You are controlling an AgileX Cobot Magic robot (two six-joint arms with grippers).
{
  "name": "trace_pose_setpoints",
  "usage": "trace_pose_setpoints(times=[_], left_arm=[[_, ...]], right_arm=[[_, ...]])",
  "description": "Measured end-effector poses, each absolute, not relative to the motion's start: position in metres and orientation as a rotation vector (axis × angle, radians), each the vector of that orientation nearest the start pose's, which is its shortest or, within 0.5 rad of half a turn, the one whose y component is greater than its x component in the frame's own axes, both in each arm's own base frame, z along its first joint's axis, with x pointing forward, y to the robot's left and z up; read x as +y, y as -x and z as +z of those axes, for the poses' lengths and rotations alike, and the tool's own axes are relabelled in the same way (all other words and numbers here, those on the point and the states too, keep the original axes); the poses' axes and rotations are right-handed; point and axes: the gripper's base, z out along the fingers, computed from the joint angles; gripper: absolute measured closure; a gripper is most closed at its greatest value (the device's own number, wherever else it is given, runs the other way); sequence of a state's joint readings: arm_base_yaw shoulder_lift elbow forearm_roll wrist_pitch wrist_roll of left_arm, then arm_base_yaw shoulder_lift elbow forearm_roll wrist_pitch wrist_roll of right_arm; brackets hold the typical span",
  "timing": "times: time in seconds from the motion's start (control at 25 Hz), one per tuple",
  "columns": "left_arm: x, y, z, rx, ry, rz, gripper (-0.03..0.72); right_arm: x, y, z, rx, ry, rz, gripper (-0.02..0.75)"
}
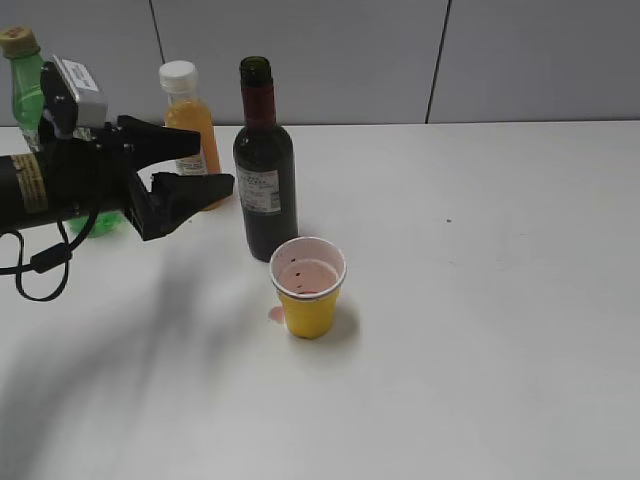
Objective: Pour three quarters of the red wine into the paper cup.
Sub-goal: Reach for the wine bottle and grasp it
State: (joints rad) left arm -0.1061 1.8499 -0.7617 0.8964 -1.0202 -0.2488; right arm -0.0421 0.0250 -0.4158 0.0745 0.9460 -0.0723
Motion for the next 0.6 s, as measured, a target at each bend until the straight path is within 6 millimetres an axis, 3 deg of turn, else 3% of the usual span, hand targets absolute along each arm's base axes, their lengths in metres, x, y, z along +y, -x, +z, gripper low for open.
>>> trace_pose_setpoints(times=[0.24,0.6], left_arm=[[-0.105,-0.340,0.159,1.510,-0.910,-0.633,0.059],[-0.103,-0.352,0.156,1.547,-0.853,-0.618,0.059]], right_arm=[[0.005,-0.012,0.263,2.036,0.024,0.017,0.146],[0.005,-0.012,0.263,2.036,0.024,0.018,0.146]])
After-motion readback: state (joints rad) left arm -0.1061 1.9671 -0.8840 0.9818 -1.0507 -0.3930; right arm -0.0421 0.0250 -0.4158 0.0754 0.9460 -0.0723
